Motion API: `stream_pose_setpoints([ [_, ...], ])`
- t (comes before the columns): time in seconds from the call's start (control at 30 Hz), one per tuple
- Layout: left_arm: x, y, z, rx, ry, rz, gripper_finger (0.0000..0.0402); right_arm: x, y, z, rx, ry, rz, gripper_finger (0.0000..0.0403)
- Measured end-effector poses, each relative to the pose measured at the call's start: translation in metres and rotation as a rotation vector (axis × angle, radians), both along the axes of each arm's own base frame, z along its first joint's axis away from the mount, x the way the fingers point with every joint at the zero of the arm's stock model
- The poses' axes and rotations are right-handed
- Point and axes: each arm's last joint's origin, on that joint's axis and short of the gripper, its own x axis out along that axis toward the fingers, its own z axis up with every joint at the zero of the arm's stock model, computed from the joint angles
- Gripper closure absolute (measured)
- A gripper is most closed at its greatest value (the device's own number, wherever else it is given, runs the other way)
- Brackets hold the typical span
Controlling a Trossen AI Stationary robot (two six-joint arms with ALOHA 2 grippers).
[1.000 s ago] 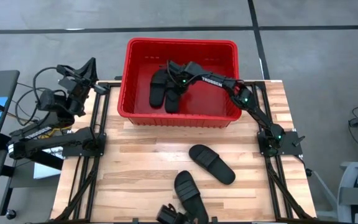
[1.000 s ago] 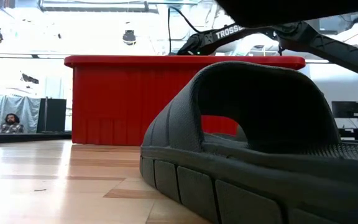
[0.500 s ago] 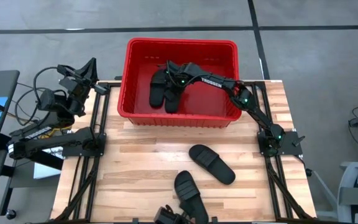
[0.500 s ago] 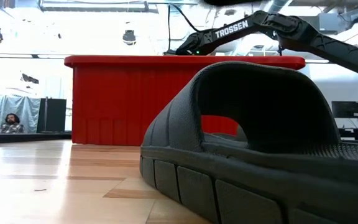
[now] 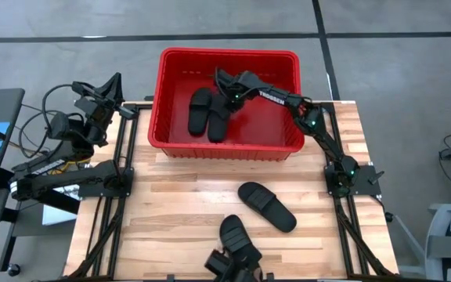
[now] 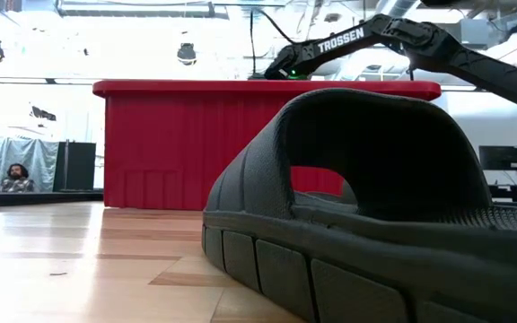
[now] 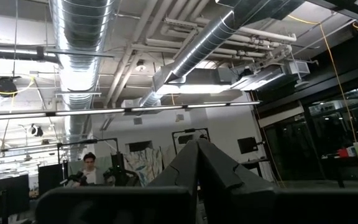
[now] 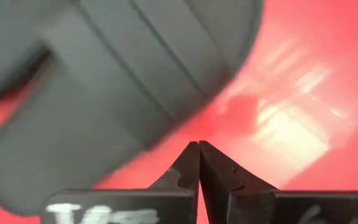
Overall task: Pick and place slides into bin
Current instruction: Adjust the slippers in the organizer bin
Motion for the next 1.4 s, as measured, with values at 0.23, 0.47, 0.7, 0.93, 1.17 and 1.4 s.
stream_pose_setpoints([
  [0.23, 0.000, 0.000, 0.000, 0.000, 0.000, 0.000, 0.0402, -0.010, -0.011, -0.004, 0.023, 0.021, -0.035, 0.0403],
  [0.47, 0.000, 0.000, 0.000, 0.000, 0.000, 0.000, 0.0402, 0.006, -0.001, -0.002, 0.040, -0.089, 0.017, 0.0403],
  [0.7, 0.000, 0.000, 0.000, 0.014, 0.021, 0.018, 0.0402, 0.020, 0.007, 0.001, 0.055, -0.196, 0.052, 0.0403],
  [0.93, 0.000, 0.000, 0.000, 0.023, 0.034, 0.029, 0.0402, 0.024, 0.004, 0.003, 0.057, -0.265, 0.054, 0.0403],
  [1.17, 0.000, 0.000, 0.000, 0.022, 0.033, 0.027, 0.0402, 0.008, 0.007, -0.001, 0.062, -0.074, 0.019, 0.0403],
  [1.4, 0.000, 0.000, 0.000, 0.021, 0.032, 0.027, 0.0402, 0.003, 0.001, -0.002, 0.062, -0.059, 0.015, 0.0403],
])
